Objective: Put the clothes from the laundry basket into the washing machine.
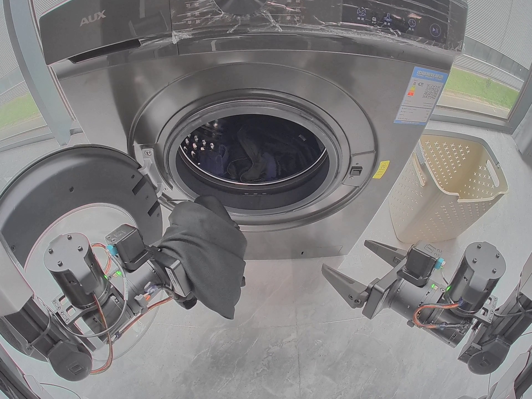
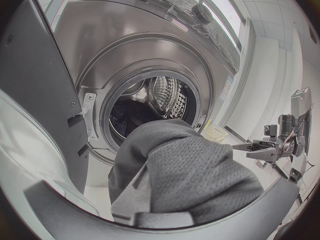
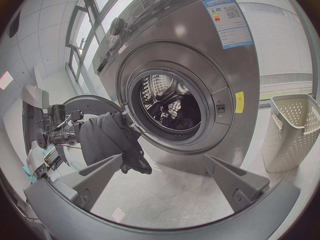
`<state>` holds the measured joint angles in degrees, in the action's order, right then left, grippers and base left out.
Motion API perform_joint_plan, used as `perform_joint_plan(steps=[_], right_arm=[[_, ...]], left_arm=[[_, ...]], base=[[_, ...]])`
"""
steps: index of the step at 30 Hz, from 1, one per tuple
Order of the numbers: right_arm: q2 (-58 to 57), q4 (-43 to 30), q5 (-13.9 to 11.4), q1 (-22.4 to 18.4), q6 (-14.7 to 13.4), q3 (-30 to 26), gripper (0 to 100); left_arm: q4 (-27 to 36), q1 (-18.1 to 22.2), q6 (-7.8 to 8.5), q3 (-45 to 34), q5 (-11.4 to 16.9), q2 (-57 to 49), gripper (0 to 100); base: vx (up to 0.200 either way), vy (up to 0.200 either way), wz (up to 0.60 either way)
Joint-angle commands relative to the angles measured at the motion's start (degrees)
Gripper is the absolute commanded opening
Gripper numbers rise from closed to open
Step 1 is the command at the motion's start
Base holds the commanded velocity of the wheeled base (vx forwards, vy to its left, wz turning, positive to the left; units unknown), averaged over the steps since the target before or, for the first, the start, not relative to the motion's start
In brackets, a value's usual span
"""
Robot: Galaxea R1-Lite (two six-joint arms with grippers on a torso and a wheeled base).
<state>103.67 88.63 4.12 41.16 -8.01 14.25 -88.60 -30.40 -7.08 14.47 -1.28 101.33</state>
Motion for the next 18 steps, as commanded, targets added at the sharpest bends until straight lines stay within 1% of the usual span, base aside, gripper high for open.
perform_joint_plan(steps=[1,5,11,18], right_arm=[[0.31,0.06,0.01,0.15,-0.08,0.08,100],[0.66,0.06,0.01,0.15,-0.08,0.08,100],[0.57,0.06,0.01,0.15,0.01,0.08,100],[0.66,0.06,0.01,0.24,0.01,0.08,100]], left_arm=[[-0.08,-0.18,-0.04,-0.06,-0.04,0.27,0],[-0.08,-0.18,0.58,0.03,-0.13,0.36,0],[-0.08,-0.18,0.49,0.21,-0.13,0.27,0],[0.01,-0.18,0.67,-0.06,-0.13,0.45,0]], base=[[0.0,0.0,0.0],[0.0,0.0,0.0],[0.0,-0.2,0.0],[0.0,0.0,0.0]])
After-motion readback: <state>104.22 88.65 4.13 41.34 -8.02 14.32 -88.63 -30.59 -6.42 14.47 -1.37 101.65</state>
